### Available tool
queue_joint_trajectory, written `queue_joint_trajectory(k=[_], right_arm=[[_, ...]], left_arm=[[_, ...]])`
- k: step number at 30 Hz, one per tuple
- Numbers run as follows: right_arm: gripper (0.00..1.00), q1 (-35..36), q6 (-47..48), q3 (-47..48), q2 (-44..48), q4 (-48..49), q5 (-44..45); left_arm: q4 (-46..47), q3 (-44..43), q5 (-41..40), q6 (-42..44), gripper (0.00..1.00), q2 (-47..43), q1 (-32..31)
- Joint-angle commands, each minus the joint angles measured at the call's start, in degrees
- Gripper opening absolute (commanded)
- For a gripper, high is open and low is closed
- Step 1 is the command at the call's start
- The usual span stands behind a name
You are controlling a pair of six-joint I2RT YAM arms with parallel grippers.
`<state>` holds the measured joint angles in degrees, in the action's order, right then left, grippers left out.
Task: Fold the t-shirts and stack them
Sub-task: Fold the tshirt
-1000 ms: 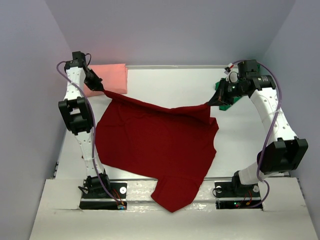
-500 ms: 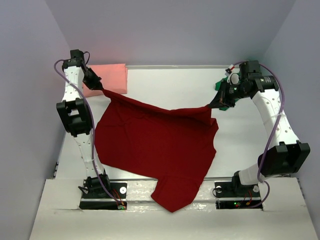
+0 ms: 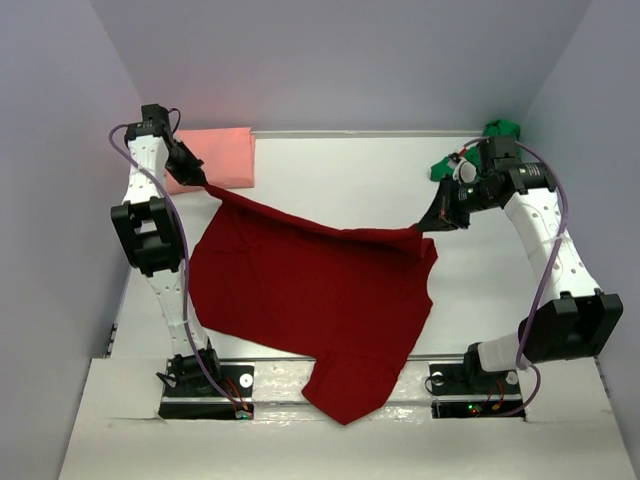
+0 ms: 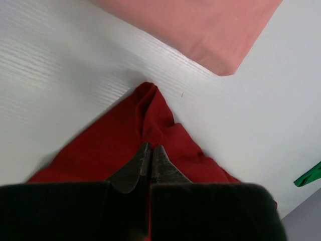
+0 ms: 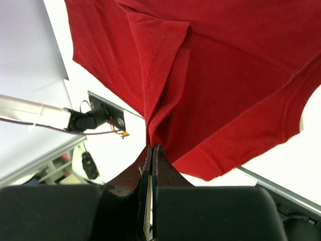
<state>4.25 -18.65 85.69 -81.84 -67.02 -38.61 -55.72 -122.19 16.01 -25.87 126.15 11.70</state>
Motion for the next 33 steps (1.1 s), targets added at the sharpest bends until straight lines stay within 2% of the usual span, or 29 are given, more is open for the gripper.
queue_joint_trajectory(k=[1,17,23,29,30,31,32,33], right_arm=[[0.0,0.49,1.34,-4.02,1.95,-0.65,-2.43],[0.0,0.49,3.62,-16.87,2.04,1.19,-2.61],[0.0,0.49,4.07,-22.31,0.81,1.46,-2.26],[0.0,1.02,5.12,-26.53,-1.64,1.28,-2.26],[0.0,1.02,5.38,-26.8,-1.91,1.37,-2.43],[0.22,1.02,5.56,-26.89,-2.0,1.46,-2.78],[0.36,1.02,5.65,-26.63,-2.18,1.54,-2.7],[0.52,1.02,5.47,-25.67,-2.18,1.55,-1.92]], left_arm=[[0.09,2.22,0.07,1.43,0.0,-4.68,-0.01],[-0.09,10.83,-3.53,3.72,0.0,-5.38,-0.01],[0.97,16.62,-4.94,4.16,0.0,-6.88,0.25],[0.88,18.39,-4.76,4.68,0.0,-7.41,0.6],[0.88,18.48,-4.59,4.77,0.03,-7.41,0.6],[0.88,18.39,-4.58,4.95,0.07,-7.67,0.6],[1.05,18.31,-4.93,5.04,0.15,-8.02,0.6],[1.14,17.96,-5.11,4.95,0.18,-8.63,0.69]])
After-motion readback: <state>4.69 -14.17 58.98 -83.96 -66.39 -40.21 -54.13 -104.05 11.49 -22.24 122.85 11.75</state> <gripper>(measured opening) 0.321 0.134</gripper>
